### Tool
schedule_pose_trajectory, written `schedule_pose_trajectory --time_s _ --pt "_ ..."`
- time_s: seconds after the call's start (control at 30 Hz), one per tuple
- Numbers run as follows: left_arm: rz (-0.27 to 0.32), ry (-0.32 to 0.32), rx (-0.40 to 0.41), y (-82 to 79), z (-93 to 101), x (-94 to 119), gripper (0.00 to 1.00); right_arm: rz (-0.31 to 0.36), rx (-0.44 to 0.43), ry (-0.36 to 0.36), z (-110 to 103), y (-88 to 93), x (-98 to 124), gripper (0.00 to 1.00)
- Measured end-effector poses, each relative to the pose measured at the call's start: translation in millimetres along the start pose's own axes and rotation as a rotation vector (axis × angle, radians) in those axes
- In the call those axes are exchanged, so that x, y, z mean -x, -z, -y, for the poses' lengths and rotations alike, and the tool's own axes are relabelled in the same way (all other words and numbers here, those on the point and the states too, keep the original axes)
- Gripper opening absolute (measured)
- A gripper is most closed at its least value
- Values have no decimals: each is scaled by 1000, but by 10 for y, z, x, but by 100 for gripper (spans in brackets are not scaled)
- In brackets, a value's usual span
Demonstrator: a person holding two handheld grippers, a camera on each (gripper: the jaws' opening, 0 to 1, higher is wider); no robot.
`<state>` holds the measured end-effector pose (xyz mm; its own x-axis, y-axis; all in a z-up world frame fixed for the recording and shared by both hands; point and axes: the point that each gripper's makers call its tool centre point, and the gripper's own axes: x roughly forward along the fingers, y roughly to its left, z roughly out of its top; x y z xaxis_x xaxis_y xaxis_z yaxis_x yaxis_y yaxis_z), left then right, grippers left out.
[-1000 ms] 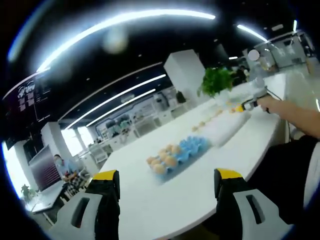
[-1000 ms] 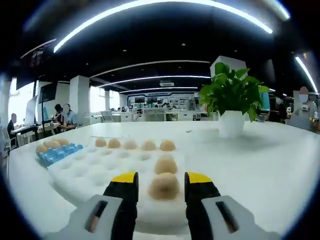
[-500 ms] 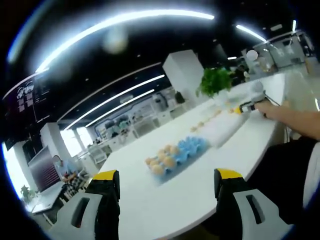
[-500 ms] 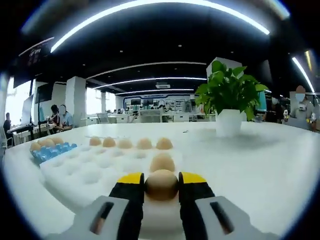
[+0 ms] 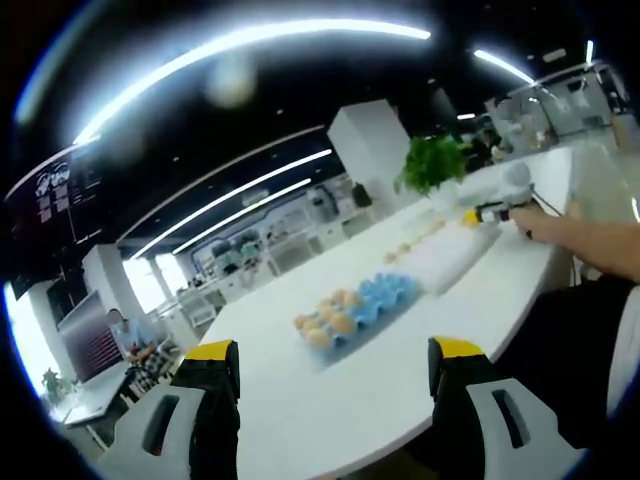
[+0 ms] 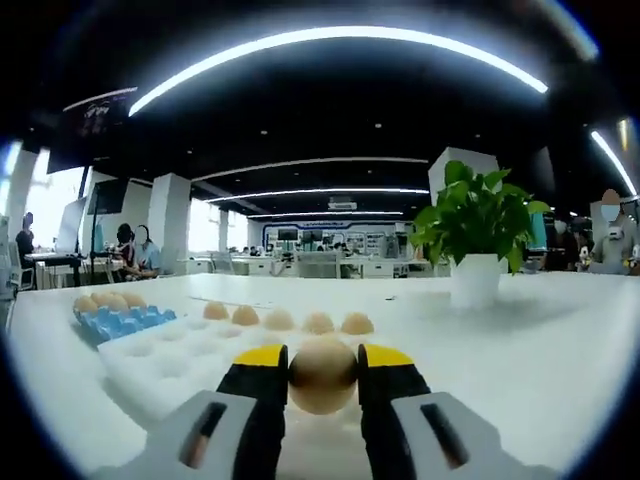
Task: Pick up the eggs on the table and place them into the egg tray on the table
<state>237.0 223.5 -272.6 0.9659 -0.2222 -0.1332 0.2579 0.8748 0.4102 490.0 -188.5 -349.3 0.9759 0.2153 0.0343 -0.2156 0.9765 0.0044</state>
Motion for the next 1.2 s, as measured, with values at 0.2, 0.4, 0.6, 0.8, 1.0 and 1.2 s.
schedule_pose_trajectory --time_s 0.2,0.4,0.6,0.8,1.0,1.2 --pt "-5 -2 0 5 10 -17 79 -19 -48 -32 -75 42 3 30" --pt "4 13 -10 -37 72 -24 79 -26 22 -25 -75 61 -57 30" --pt "-3 12 -10 -9 63 -33 79 -15 -66 -9 65 59 -178 30" --pt "-1 6 -9 -12 38 -17 79 -4 -125 8 126 57 -155 30" --pt "-6 10 -11 1 45 -30 79 -4 -171 29 173 71 -90 30" --pt "-6 19 -14 -8 82 -44 79 -29 -170 25 107 124 -42 30"
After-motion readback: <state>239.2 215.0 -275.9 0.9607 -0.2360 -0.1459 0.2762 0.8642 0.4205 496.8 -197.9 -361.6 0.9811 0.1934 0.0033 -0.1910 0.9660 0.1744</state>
